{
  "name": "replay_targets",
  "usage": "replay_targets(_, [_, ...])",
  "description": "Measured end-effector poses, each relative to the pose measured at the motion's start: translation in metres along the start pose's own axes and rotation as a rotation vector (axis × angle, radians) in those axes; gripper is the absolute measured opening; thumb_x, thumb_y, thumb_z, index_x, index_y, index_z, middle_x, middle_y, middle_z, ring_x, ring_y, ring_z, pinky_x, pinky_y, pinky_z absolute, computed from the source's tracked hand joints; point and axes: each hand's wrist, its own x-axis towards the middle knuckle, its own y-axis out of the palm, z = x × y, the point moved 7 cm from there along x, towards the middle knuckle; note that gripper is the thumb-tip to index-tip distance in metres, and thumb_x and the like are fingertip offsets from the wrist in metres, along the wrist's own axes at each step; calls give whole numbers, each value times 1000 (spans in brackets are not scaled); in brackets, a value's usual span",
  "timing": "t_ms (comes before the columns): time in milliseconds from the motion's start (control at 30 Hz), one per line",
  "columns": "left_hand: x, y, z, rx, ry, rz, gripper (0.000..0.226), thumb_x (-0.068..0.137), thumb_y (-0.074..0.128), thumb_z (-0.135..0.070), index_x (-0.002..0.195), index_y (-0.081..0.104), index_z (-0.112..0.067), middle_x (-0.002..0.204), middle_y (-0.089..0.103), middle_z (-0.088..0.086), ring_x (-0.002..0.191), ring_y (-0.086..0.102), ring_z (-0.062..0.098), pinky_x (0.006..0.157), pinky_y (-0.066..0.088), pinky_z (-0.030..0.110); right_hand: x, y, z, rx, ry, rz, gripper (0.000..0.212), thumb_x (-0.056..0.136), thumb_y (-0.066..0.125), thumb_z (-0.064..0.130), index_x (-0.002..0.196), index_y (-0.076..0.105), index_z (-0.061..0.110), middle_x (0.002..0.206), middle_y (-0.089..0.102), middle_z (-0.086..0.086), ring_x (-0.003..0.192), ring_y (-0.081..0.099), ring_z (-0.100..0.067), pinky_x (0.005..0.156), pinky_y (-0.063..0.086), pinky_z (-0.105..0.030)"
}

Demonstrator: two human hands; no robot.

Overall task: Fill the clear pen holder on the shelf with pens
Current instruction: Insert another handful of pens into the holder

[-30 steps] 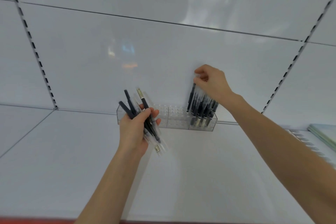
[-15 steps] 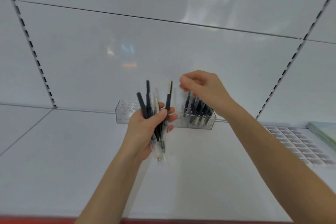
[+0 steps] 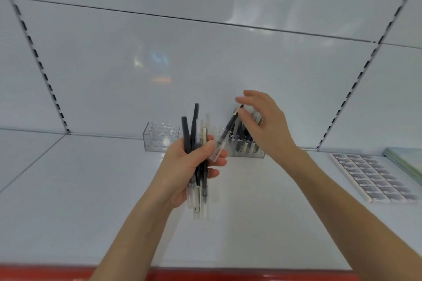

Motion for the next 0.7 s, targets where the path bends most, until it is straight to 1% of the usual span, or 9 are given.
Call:
replay_targets(33, [0,-2,0,6,2,-5,11,89,55,-12,99,60,-8,71,72,6,59,67,10,49,51,20,-5,3,8,-56,-140,29,23,87,56,9,108,65,12,118,56,3,111,49,-11,94,35,-9])
replay_targets(100, [1,-4,-1,5,3,-10,12,89,55,-14,99,60,-8,71,73,6,58,67,10,48,51,19,-15,15,18,-128,-357,158,25,85,53,13,106,66,10,115,61,-5,108,50,-12,94,38,-15])
replay_targets(200, [2,-3,-2,-30,-1,-29,13,90,54,-19,94,60,-8,71,72,9,53,64,10,45,49,19,-22,27,21,-225,-467,248,26,83,54,23,96,69,7,95,69,-8,92,54,-11,83,41,-19])
replay_targets(300, [5,-10,-2,-78,15,-108,14,90,55,-20,92,58,-7,71,71,9,45,54,10,41,45,19,-11,10,13,54,-105,116,7,82,64,18,81,66,12,83,66,-5,79,56,-5,75,42,-10])
replay_targets(367, [7,-15,1,-63,24,-166,13,89,58,-19,93,58,-7,77,70,9,48,51,10,42,44,19,-7,2,4,477,258,74,8,84,63,8,85,60,15,78,62,-2,74,66,-9,74,53,-19])
replay_targets(400, [8,-16,3,-43,22,-179,13,89,59,-19,95,58,-7,81,70,10,49,52,10,42,44,20,-6,1,4,654,346,72,12,84,61,4,90,57,14,76,62,-4,73,70,-15,72,57,-25])
replay_targets(500, [8,-9,8,-11,8,-128,16,88,59,-19,98,58,-7,85,71,12,48,53,9,42,44,20,-5,5,15,863,428,125,18,84,59,0,99,52,8,77,65,-11,76,71,-25,69,58,-29])
replay_targets(633, [6,-3,7,-33,19,-72,11,88,57,-12,97,58,-4,70,70,8,43,48,10,40,42,20,-5,14,15,740,470,256,14,86,59,10,99,55,8,84,71,-6,84,70,-20,73,58,-28])
replay_targets(700, [5,-5,8,-27,19,-74,9,88,57,-10,95,57,-4,67,69,8,42,47,10,40,42,20,3,6,9,755,474,194,11,87,59,17,97,59,11,82,72,-2,77,70,-16,69,57,-25])
